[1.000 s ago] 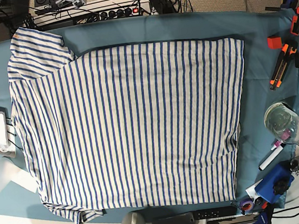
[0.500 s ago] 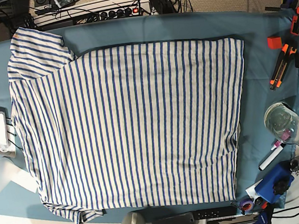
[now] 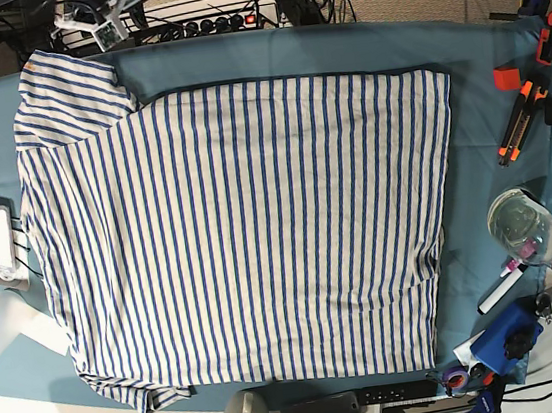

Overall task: Fold the T-shirt properly
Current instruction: 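Lower both grippers toward the shirt's shoulder corners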

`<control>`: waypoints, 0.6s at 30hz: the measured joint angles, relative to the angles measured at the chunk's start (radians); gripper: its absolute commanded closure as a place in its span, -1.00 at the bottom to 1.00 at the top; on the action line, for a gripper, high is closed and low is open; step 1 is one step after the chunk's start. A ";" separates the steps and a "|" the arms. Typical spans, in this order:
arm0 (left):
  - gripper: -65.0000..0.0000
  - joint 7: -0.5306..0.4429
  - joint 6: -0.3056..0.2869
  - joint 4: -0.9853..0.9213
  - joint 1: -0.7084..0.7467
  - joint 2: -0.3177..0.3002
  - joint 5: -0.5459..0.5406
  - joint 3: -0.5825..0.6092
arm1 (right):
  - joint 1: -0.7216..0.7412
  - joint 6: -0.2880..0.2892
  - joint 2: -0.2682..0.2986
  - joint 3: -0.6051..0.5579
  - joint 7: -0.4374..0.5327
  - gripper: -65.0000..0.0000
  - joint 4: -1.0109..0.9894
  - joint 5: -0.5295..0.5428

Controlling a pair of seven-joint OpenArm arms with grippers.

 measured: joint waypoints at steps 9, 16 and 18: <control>1.00 0.192 0.000 0.226 0.041 -0.002 0.019 0.000 | -0.002 0.000 0.000 0.000 -0.145 0.35 0.243 0.000; 1.00 0.196 0.000 0.396 0.042 -0.002 0.121 0.000 | -0.002 -0.005 0.001 0.000 -0.193 0.35 0.272 0.002; 1.00 0.193 0.000 0.444 0.040 -0.002 0.134 0.000 | -0.002 -0.032 0.000 0.000 -0.193 0.35 0.272 0.002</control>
